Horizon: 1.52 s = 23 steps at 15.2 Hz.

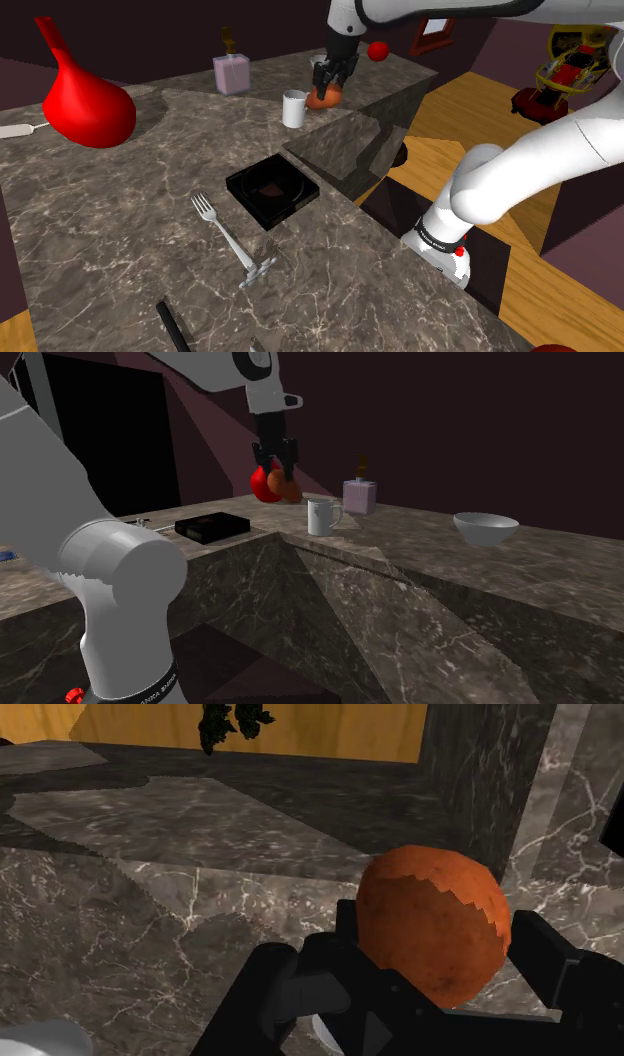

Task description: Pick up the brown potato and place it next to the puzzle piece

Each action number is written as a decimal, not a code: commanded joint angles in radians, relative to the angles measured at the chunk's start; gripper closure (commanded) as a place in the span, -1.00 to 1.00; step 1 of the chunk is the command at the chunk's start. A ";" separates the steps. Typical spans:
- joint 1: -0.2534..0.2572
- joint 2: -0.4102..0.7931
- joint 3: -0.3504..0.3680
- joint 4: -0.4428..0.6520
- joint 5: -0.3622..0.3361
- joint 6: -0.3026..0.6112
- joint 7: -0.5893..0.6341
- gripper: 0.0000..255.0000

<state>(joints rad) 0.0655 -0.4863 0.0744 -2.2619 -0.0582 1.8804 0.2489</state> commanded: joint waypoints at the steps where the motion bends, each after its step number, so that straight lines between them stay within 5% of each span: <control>1: 0.019 -0.041 0.034 -0.032 0.015 -0.013 0.045 1.00; 12: 0.130 -0.192 0.227 -0.107 0.129 -0.096 0.280 1.00; 23: 0.223 -0.202 0.463 -0.036 0.259 -0.164 0.553 1.00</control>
<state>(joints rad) 0.2799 -0.6933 0.5073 -2.3094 0.1859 1.7201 0.7669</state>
